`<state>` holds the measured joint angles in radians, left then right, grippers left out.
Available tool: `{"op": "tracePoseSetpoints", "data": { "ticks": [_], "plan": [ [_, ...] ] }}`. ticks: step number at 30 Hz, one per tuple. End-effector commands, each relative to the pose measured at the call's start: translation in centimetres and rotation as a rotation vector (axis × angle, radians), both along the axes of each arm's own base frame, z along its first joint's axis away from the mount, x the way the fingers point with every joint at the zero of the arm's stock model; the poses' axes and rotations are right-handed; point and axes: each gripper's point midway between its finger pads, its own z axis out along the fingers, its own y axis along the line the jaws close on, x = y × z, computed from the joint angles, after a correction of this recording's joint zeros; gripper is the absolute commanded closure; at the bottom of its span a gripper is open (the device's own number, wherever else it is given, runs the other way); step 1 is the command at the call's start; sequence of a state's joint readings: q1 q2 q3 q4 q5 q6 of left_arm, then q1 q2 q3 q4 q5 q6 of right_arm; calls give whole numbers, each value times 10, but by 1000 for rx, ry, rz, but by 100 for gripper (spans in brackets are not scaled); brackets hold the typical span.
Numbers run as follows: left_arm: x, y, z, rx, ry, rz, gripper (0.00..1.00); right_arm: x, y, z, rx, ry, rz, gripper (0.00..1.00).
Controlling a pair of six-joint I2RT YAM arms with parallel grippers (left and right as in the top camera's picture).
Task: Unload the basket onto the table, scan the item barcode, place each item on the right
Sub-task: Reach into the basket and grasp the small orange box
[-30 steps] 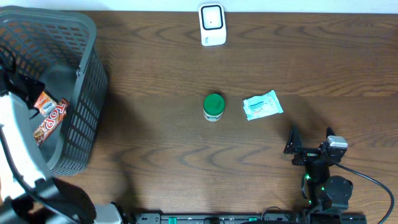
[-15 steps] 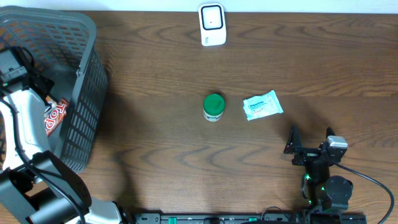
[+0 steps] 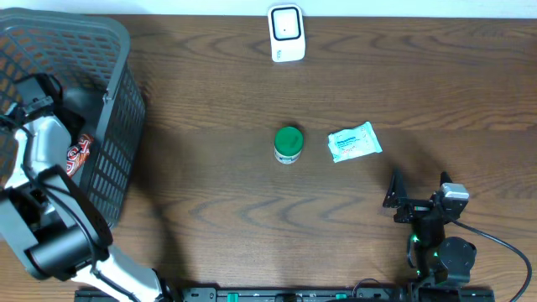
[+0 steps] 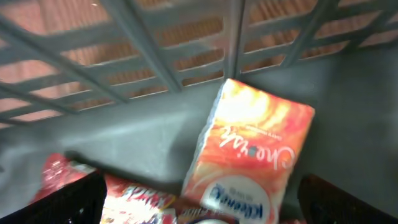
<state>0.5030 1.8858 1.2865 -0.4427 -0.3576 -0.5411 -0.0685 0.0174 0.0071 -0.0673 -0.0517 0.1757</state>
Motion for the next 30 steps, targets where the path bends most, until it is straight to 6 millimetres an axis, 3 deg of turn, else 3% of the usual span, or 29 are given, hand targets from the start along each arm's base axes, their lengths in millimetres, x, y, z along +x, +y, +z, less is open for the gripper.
{"op": "tracePoseSetpoints", "data": {
  "ticks": [1,10,11,15,20,22,25,30],
  "plan": [
    [1,4,-22,6,38,-6,2,0,1,-1,10,1,2,1],
    [11,-1,-66,-58,50,-29,1,0,1,-1,10,1,2,1],
    [8,-2,-69,-65,64,-29,5,0,1,-1,10,1,3,1],
    [1,-6,-76,-83,106,-41,48,0,1,-1,10,1,3,1],
    [-1,-7,-71,-78,139,-92,53,0,1,-1,10,1,2,1],
    [0,-6,-61,-62,161,-146,58,0,1,-1,10,1,2,1],
    [3,-3,-30,-18,142,-185,58,0,1,-1,10,1,3,1],
    [7,-1,66,103,-44,-180,58,0,1,-1,10,1,3,1]
  ]
}}
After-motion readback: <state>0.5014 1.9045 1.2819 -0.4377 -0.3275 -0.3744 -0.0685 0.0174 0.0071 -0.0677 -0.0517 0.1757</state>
